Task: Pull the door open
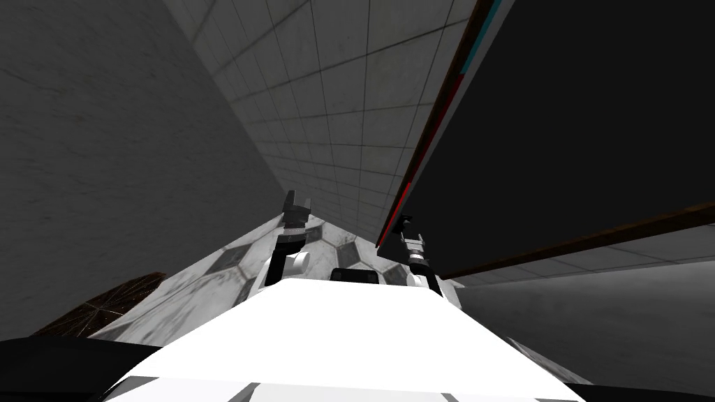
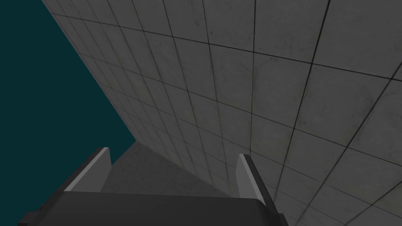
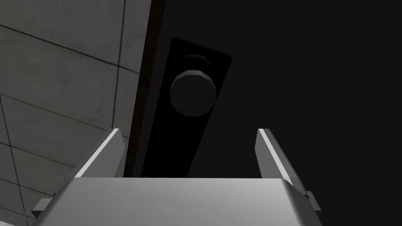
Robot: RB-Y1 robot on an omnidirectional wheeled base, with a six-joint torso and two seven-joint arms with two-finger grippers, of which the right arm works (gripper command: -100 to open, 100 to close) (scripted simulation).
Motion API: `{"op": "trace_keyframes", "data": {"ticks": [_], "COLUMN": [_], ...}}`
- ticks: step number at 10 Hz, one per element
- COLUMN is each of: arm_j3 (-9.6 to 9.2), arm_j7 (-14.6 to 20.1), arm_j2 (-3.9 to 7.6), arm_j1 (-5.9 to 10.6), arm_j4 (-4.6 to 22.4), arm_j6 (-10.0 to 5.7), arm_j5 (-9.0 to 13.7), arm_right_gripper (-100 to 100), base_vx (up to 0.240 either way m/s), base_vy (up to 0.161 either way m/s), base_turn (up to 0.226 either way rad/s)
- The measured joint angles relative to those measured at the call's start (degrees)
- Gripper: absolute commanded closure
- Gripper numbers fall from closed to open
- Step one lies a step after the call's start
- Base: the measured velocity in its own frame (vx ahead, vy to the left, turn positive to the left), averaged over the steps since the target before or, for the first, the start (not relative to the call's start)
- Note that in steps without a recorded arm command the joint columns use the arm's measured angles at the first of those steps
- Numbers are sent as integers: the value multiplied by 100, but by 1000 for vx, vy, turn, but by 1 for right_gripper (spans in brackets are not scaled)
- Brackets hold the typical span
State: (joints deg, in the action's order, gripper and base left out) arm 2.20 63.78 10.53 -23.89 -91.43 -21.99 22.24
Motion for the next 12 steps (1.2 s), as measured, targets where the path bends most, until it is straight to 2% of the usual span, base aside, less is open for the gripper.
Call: {"op": "trace_keyframes", "data": {"ticks": [4,6,7,11,12], "arm_j3": [-93,-129,-132,132,223], "arm_j7": [580,801,828,993,1044], "arm_j2": [-81,-119,-121,106,181], "arm_j1": [-37,-46,-48,40,118], "arm_j4": [-115,-159,-162,104,214], "arm_j6": [91,132,137,54,35], "arm_j5": [411,576,586,740,790], "arm_right_gripper": [-100,-100,-100,-100,-100], "base_vx": [-90,-66,130,194,198], "base_vy": [-16,-17,0,-23,-32], "base_turn": [50,27,173,119,112]}}
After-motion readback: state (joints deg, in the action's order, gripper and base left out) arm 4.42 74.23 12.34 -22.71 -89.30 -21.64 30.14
